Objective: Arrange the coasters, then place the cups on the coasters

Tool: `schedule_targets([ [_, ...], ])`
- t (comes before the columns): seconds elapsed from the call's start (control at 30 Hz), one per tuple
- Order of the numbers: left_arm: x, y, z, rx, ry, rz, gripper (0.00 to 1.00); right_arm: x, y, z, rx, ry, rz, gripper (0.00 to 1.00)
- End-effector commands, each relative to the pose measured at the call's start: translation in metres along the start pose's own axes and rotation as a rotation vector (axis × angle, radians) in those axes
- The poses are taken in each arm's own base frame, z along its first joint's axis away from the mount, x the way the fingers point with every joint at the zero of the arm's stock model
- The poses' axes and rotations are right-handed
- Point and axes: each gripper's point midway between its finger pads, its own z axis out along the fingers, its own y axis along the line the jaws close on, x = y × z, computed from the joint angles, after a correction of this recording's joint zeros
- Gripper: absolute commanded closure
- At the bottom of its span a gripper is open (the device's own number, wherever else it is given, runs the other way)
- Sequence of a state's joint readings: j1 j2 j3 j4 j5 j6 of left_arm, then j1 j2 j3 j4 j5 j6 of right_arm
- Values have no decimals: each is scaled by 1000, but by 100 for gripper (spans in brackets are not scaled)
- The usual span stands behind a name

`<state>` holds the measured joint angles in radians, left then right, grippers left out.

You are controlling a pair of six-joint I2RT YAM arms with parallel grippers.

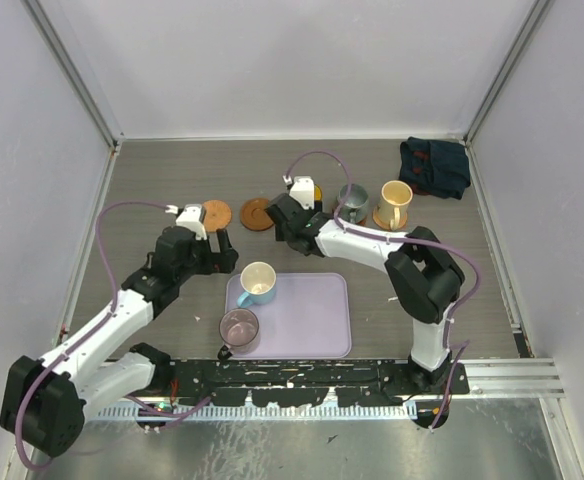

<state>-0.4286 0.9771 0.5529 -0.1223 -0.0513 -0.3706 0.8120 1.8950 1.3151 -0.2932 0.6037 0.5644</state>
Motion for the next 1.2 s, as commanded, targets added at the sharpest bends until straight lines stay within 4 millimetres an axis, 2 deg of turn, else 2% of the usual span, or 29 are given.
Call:
schedule_targets([
  [0.0,2,-20,-15,102,15,37,2,-32,-3,-36,-29,-75,71,29],
  [0.13,3,-45,-31,211,-5,82,2,-47,-18,-57,-22,-123,106,29],
  [0.3,10,-65,-42,301,10,134,2,-72,-44,-89,-1,-213,159,27],
  [0.53,49,-84,-48,324,164,211,2,-89,-77,-120,38,-300,199,24],
  [0.73,69,-77,-45,235,218,241,2,-87,-86,-128,28,-312,220,24],
  [1.07,75,-68,-36,179,234,249,0,-71,-87,-122,18,-287,216,24],
  [1.17,77,-66,-32,162,244,255,3,-68,-85,-121,10,-276,213,23],
])
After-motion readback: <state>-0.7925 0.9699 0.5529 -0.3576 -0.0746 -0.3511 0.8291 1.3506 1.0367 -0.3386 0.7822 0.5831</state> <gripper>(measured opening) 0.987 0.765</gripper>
